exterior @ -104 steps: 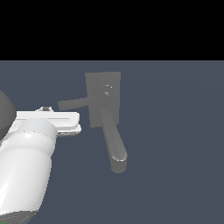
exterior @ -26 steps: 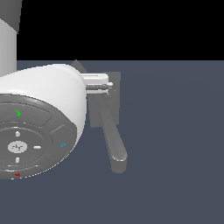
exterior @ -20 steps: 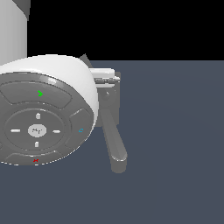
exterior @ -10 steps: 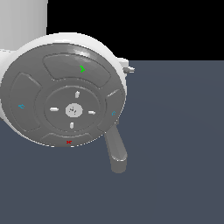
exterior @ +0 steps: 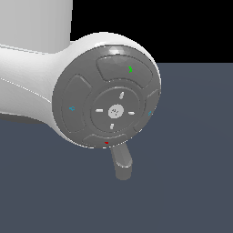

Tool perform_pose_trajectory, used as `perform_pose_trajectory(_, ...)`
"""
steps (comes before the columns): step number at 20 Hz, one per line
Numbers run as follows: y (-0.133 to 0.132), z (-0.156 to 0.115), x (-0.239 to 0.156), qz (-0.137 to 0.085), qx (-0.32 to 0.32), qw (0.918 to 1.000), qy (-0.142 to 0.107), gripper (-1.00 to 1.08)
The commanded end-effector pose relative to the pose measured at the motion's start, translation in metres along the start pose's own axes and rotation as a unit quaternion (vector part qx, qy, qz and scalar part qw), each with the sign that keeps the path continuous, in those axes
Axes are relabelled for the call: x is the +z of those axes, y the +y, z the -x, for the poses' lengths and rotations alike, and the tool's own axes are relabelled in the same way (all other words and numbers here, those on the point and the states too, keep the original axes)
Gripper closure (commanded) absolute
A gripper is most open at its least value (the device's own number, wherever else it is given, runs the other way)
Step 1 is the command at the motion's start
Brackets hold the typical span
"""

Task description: Turn on the faucet by rotating a designated handle.

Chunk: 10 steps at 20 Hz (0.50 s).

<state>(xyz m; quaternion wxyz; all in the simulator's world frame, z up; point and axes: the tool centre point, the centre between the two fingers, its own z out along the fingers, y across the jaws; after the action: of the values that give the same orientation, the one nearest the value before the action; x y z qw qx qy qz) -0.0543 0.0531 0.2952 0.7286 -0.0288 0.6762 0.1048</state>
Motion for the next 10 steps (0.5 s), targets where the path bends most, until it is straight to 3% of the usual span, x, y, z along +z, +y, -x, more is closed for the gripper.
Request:
perform_pose_trajectory(1,-0.006,-0.002,0.003,0.006,-0.022,0.9993,0.028,1.08)
perform_pose_trajectory(10,-0.031,0.008,0.004,0.007,-0.033,0.9988,0.037,1.08)
